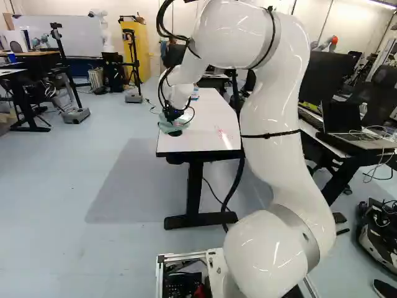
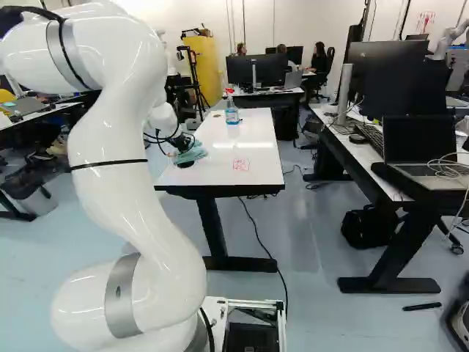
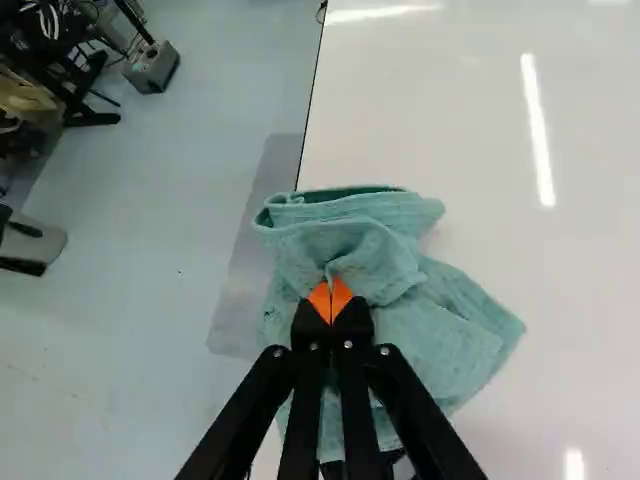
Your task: Clean the table with the green towel
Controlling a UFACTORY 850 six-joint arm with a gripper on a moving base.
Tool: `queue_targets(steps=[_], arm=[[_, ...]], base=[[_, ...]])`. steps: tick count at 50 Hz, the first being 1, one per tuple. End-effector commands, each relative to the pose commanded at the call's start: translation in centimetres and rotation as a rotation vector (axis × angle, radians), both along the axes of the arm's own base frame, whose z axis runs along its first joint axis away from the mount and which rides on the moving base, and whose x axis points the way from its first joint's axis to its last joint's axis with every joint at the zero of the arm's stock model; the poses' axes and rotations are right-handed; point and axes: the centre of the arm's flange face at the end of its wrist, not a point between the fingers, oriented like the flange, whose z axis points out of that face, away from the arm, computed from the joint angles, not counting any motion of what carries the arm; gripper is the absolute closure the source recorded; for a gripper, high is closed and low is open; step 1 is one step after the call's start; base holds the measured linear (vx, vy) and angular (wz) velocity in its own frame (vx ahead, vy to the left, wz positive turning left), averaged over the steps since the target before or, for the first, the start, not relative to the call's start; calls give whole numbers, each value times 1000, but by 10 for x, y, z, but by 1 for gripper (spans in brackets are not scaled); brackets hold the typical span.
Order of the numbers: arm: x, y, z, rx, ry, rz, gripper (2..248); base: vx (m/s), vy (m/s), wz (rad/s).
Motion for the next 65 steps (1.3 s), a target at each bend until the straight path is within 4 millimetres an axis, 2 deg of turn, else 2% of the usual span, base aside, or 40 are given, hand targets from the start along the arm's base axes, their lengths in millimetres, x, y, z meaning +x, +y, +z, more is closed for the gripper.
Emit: queue_targets(steps=[17, 38, 51, 65], arm=[[30, -4, -3, 7, -23, -19, 230], [63, -24, -7, 13, -46, -59, 230], [63, -46, -6, 11, -41, -89, 230], [47, -67, -3, 6, -23, -114, 230]], base=[[0, 0, 0], [0, 0, 0], [0, 0, 0], [0, 0, 0]])
